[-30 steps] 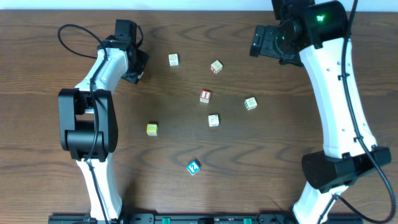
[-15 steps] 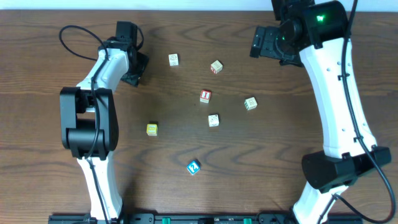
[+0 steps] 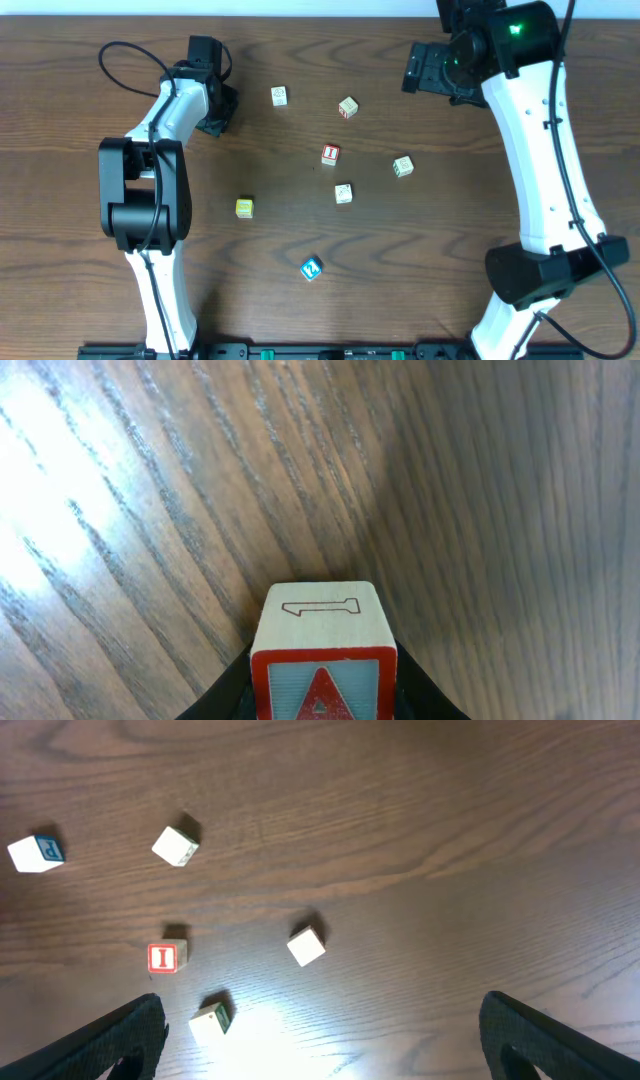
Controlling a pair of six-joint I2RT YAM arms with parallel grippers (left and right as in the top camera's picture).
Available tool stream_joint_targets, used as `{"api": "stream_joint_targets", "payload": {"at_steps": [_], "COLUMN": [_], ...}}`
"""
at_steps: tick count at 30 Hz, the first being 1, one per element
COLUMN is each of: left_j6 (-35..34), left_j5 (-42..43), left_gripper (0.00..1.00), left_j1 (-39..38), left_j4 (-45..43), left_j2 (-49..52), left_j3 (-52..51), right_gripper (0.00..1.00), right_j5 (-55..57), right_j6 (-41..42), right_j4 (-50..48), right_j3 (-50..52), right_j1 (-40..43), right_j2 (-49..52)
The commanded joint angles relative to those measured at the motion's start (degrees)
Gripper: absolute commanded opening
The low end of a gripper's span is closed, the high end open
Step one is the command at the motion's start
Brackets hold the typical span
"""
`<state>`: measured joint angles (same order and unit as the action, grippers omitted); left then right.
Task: Spell out Ai2
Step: 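Carry the 'A' block with the left gripper and place it left of 'I'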
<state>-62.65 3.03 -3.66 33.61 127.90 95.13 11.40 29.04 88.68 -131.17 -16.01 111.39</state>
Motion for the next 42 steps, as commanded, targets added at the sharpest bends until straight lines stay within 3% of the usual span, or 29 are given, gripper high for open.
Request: {"api": "stream_joint_targets", "payload": {"at_steps": [1,6,14,21,27,33,42], "left_j6": [9.9,20.4,34.4,47.0,52.1,53.0,50.9], "left_j5": [2.9,3.3,-7.7,-11.0,-3.9,3.1,3.2], "left_gripper": [0.17,0.1,0.12,0.12,0.1,0.08,0.06], "left_j1": [0.0,-0.3,-4.8,-14.5,-19.5,-20.0,-20.7], "left_j4": [1.5,10.8,26.5,28.9,29.4,28.9,23.6], "left_j2": [1.6,1.6,1.6,1.6,1.6,1.7,1.7], "left_j3": [2.1,9.0,21.2,23.1,23.0,19.7,10.4], "right_gripper": [0.99,0.99,0.99,0.99,0.99,0.99,0.99], "right_j5": [0.8,0.8,0.8,0.8,0.8,0.8,0.8], "right_j6": [-0.9,-0.9,-0.9,-0.9,-0.9,-0.9,-0.9], "right_j4": [0.0,0.0,-0.2,0.3,1.6,2.4,2.4], "right_j3": [-0.4,-0.4,-0.4,-0.4,-0.4,-0.4,-0.4], "right_j1": [0.1,0.1,0.1,0.1,0.1,0.1,0.1], "right_j2": [0.3,0.3,0.3,0.3,0.3,0.3,0.3]}}
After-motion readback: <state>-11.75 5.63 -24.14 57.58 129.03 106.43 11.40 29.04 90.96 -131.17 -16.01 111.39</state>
